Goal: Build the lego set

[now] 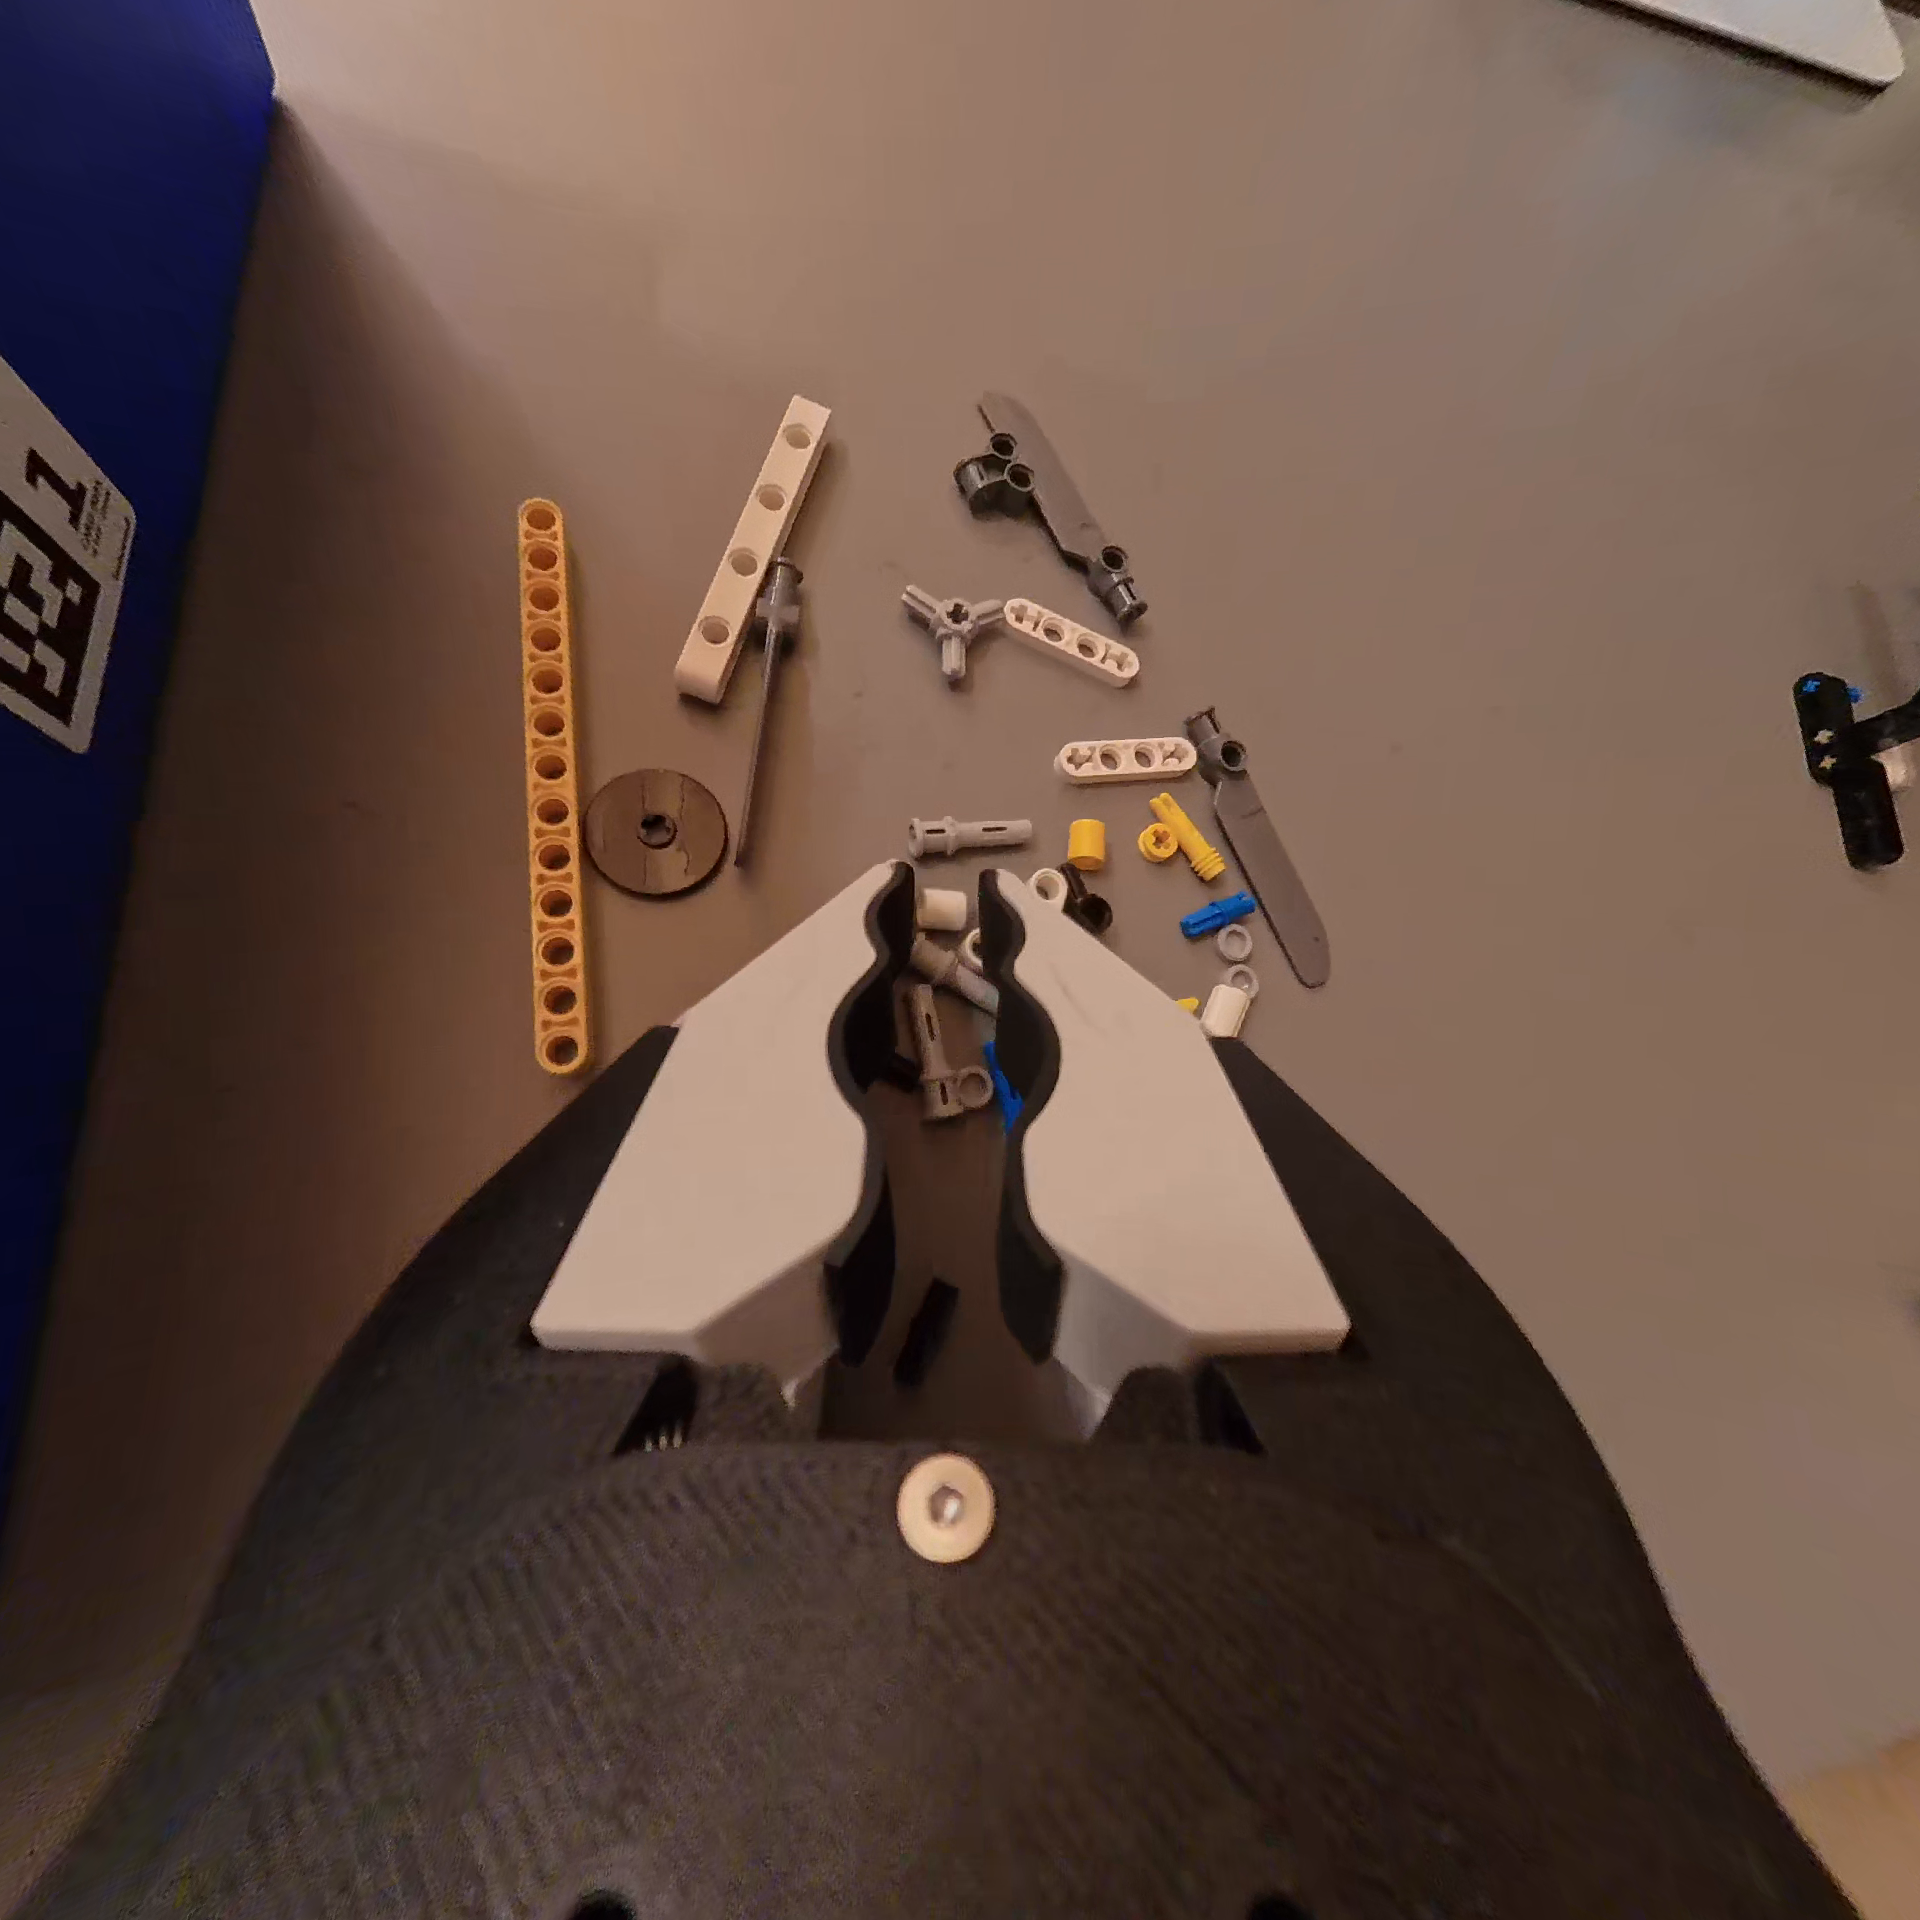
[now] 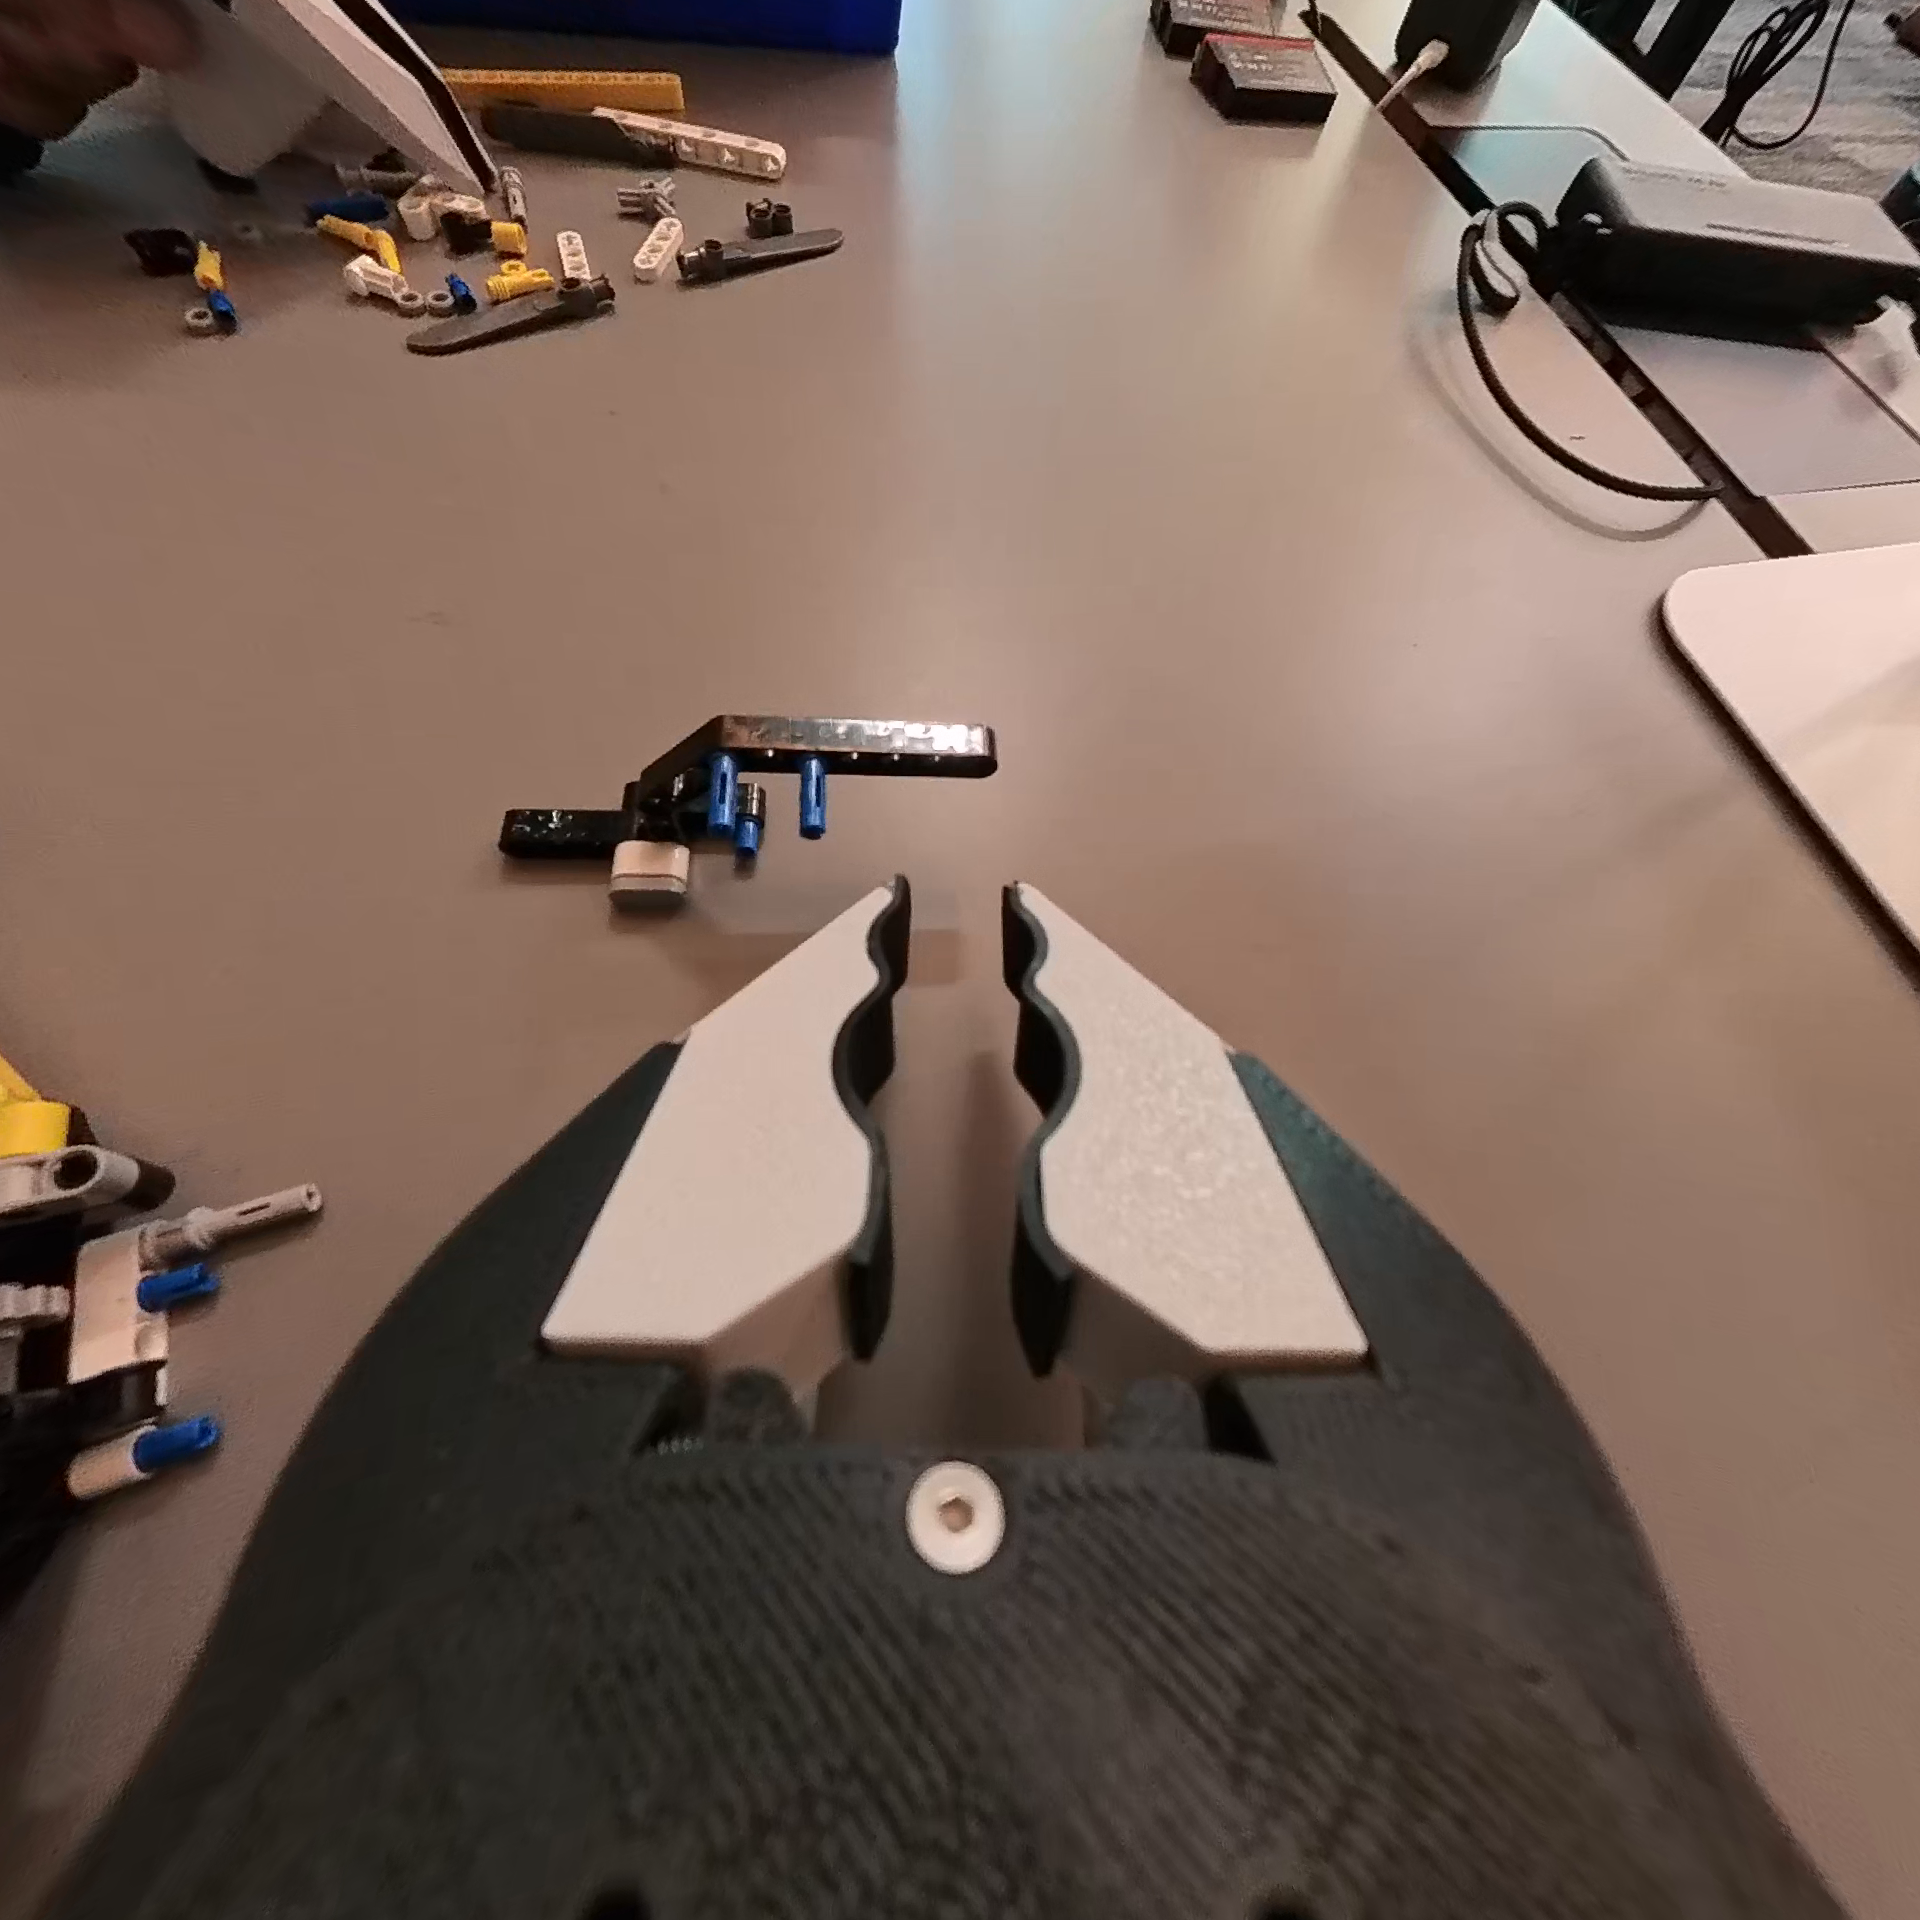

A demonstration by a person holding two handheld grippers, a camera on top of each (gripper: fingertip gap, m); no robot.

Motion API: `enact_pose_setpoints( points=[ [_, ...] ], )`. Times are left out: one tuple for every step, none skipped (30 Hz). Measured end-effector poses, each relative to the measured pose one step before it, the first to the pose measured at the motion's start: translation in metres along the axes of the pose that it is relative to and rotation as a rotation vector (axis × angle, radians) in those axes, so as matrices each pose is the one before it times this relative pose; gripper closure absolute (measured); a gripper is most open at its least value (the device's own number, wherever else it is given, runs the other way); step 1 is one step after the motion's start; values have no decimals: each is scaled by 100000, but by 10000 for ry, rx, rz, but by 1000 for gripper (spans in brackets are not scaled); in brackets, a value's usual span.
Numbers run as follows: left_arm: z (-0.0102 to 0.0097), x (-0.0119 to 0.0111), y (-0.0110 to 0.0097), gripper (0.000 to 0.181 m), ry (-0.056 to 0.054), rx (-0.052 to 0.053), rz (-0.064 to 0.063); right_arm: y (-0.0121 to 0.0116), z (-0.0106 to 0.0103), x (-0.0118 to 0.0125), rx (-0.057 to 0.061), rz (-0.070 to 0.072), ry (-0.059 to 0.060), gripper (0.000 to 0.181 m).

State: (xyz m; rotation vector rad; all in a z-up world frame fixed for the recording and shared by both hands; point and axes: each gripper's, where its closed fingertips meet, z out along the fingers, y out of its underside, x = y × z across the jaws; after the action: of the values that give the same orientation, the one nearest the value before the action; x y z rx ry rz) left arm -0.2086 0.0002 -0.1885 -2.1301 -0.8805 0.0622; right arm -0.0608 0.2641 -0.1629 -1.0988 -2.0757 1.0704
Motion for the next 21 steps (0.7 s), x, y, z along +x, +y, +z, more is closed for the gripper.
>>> enact_pose_setpoints(
  points=[
    [9, -51, 31, 170, -48, -30, -11, 4, -5, -9, -2, -8, -1, 165],
    [-16, -48, 4, 172, -62, -3, 13, 11, 3, -13, -4, -13, 1, 165],
    [12, 10, 7, 172, -23, 3, 28, -3, 3, -12, -2, -19, 4, 165],
    [4, 110, -7, 173, 47, 11, 21, 9, 0, -14, -2, -21, 6, 165],
    [-6, 126, -34, 173, 67, 30, 5, -2, 2, -3, -3, -21, 9, 165],
    [-74, 138, -156, 173, 77, 105, -11, 8, 1, -6, -1, -20, 12, 166],
    [-185, 161, -318, 173, 98, 192, -48, -1, -6, 3, 2, -16, 14, 166],
    [-285, 195, -460, 173, 122, 271, -75, -13, -12, 18, 6, -9, 21, 166],
    [-350, 245, -558, 173, 174, 320, -99, -16, -15, 52, 13, 1, 38, 166],
    [-391, 402, -622, 173, 278, 366, -127, -26, -31, 86, 26, 13, 53, 166],
    [-416, 704, -700, 173, 477, 423, -161, -50, -44, 138, 38, 34, 80, 167],
    [-407, 1007, -725, 173, 653, 460, -196, -69, -71, 209, 58, 67, 112, 167],
    [-358, 1198, -697, 173, 755, 456, -224, -98, -106, 233, 91, 92, 105, 168],
    [-296, 1269, -627, 174, 777, 426, -252, -170, -160, 296, 140, 118, 131, 169],
    [-197, 1053, -477, 174, 612, 342, -246, -216, -193, 299, 181, 144, 116, 170],
    [-146, 942, -394, 174, 507, 292, -146, -252, -237, 264, 211, 153, 75, 171],
    [-66, 1071, -311, 174, 530, 246, -32, -354, -312, 246, 288, 134, 65, 171],
    [65, 1172, -189, 174, 531, 167, 32, -517, -403, 226, 400, 72, 82, 172],
    [217, 1249, -76, 174, 510, 94, 117, -752, -515, 162, 514, -2, 94, 172],
    [363, 1321, -9, 174, 495, 63, 207, -994, -583, 82, 556, -59, 101, 172],
    [520, 1277, 48, 174, 435, 45, 160, -1212, -591, -73, 556, -77, 64, 171]
  ],
)
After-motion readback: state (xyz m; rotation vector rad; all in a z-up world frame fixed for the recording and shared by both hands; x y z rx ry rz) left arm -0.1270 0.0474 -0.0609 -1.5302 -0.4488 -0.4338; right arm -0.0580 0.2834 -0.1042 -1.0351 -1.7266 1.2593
